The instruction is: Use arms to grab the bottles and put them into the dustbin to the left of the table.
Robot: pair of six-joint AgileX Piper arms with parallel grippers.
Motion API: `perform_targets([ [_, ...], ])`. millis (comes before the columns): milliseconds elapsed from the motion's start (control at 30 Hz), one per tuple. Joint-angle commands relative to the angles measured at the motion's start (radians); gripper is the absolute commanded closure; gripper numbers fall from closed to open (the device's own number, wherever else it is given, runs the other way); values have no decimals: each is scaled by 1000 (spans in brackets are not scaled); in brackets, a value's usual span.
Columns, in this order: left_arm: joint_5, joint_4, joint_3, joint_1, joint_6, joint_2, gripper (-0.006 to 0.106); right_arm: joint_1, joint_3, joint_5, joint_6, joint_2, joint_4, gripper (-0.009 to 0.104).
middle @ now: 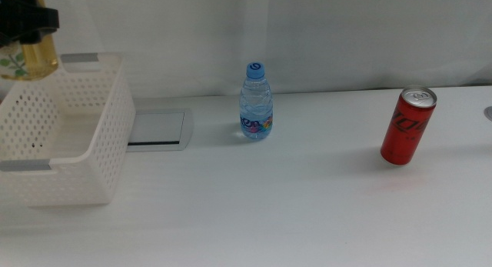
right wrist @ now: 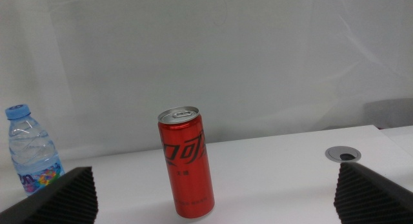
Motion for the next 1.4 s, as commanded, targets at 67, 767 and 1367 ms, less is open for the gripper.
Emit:
perform_targets([
  [67,101,192,-83,2,-206,-13,103,-5,38,-14,-5,-31,-7,-8],
  [767,61,249,-98,2,-305,318,103,-5,38,-14,-5,-31,-7,-8],
  [1367,-13,246,-98,2,-305,432,103,-5,38,-16,-5,-31,-7,-8],
])
